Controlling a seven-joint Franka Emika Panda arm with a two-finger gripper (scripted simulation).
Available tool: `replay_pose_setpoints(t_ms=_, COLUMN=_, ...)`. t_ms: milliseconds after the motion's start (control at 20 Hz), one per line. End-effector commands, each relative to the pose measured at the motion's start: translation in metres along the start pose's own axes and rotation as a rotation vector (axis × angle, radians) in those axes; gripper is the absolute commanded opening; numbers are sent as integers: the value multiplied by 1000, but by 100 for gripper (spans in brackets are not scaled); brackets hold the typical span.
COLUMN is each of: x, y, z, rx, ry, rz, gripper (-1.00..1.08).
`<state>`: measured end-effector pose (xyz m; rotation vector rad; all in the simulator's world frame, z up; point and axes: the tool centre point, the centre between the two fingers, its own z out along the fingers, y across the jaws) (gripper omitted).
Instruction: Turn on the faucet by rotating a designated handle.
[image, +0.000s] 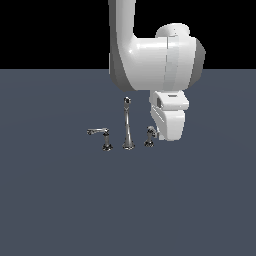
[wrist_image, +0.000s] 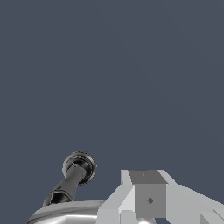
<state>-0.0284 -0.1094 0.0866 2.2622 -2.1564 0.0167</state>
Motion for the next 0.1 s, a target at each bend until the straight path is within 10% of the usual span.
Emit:
replay_pose_setpoints(t_ms=0, x=-65, y=-14, z=-1, rx=5, ry=-19, rz=-90, gripper=-100)
replay_pose_setpoints(t_ms=50, x=-65, y=-14, z=-1, rx=5, ry=-19, rz=-90, gripper=-100)
